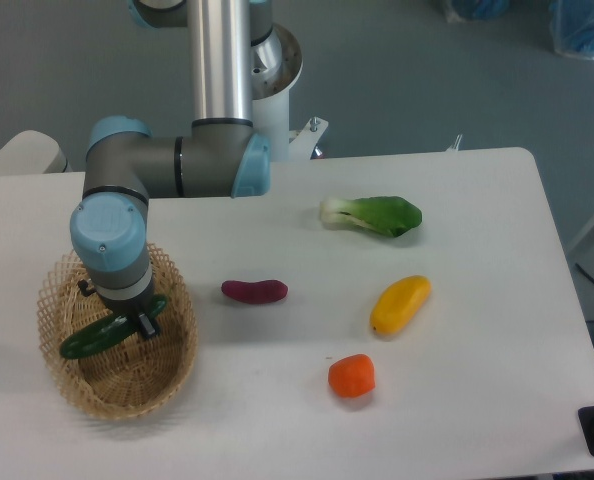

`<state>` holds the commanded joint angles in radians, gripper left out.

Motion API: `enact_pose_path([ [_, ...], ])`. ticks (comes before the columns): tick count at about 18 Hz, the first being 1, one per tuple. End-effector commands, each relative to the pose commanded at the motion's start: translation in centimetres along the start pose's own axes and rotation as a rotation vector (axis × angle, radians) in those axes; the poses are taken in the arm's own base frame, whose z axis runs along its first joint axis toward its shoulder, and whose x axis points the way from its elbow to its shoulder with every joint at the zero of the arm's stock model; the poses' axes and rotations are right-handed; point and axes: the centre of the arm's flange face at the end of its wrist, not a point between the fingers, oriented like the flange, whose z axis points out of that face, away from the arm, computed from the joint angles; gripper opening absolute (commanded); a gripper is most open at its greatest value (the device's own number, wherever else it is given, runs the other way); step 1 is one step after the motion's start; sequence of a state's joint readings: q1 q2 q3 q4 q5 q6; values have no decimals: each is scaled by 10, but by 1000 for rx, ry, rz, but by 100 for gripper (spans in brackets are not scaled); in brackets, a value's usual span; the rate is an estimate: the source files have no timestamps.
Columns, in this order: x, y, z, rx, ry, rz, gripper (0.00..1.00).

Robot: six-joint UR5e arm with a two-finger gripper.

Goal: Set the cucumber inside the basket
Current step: 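Open the gripper to release the cucumber into the basket, then raise the open gripper away from the basket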

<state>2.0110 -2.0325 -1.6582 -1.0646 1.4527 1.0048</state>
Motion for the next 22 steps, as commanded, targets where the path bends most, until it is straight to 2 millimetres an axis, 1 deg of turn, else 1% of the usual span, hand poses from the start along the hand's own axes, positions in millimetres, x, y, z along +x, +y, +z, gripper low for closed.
enact_pose_path([
  [1,0,1,2,-2,4,-1,48],
  [2,0,2,3,-3,5,2,56],
  [4,2,1,3,-2,6,-4,100],
  [7,-1,0,-3,2,-3,-1,100],
  [9,-13,3,-18,15,-25,-10,100],
  [10,-19,7,-22,19,-32,-19,100],
  [11,-26,10,-26,23,-41,-27,100],
  [12,-37,16,-34,31,-56,-40,100],
  [14,-67,38,-56,49,-85,-74,100],
  [15,-77,46,-62,54,-97,-74,100],
  [16,-87,53,-66,57,-106,-67,100],
  [19,-122,88,-78,60,-134,-39,100],
  [20,-136,102,-83,61,-143,-27,100],
  [21,-149,117,-84,59,-147,-19,100],
  [22,-159,127,-87,57,-150,-9,100],
])
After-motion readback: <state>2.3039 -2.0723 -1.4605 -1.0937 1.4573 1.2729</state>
